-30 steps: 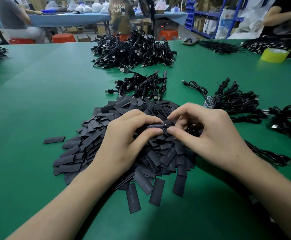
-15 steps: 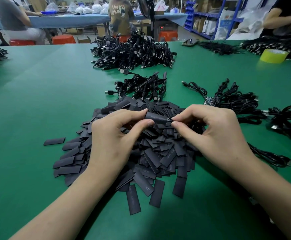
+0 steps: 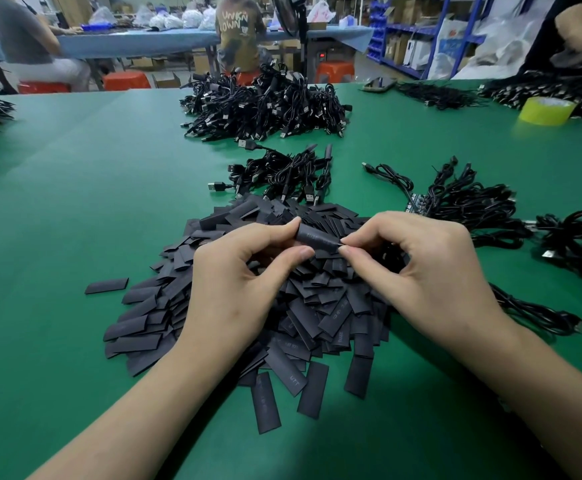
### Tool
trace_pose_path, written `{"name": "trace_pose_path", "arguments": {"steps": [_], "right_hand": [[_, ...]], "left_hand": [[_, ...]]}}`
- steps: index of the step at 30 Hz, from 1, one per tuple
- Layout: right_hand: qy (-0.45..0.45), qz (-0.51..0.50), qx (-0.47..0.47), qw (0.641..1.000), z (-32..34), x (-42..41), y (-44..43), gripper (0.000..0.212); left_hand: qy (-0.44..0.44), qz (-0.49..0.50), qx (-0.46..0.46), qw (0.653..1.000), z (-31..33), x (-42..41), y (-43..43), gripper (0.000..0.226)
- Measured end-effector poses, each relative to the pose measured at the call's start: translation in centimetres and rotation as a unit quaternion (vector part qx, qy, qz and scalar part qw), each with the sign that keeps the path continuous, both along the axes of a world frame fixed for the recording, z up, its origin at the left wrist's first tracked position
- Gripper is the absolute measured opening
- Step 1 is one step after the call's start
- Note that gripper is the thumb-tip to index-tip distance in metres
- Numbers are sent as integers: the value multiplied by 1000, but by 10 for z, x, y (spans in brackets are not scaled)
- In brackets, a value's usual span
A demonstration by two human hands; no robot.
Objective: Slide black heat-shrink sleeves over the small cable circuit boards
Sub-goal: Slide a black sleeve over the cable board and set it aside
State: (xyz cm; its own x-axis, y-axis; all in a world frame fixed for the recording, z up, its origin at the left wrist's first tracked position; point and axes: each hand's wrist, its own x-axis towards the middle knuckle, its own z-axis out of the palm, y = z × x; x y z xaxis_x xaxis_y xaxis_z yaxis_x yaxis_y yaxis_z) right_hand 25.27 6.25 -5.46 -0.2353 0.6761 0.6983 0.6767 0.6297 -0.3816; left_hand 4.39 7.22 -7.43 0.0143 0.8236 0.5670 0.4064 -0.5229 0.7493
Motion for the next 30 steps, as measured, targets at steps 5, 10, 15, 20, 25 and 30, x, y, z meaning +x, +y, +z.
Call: {"name": "trace_pose_path", "arguments": {"steps": [5, 10, 15, 20, 25, 30], "right_hand": [[19, -20, -18, 999, 3, 0, 0, 4], [150, -40, -148, 977, 11, 5, 4, 10], [333, -44, -336, 880, 37, 7, 49, 8], [440, -54, -514, 734, 63, -19, 146, 24], [510, -69, -490, 703, 74, -53, 194, 24], [367, -97, -472, 795, 80, -58, 208, 44]], "left_hand": [[6, -34, -23, 999, 3, 1, -1, 36], [43, -26, -12, 999, 3, 3, -2, 38], [71, -32, -11, 997, 2, 2, -1, 38], [85, -47, -13, 995, 1, 0, -1, 42], [97, -52, -9, 994, -3, -1, 1, 38], [103, -59, -11, 993, -4, -2, 2, 37]]}}
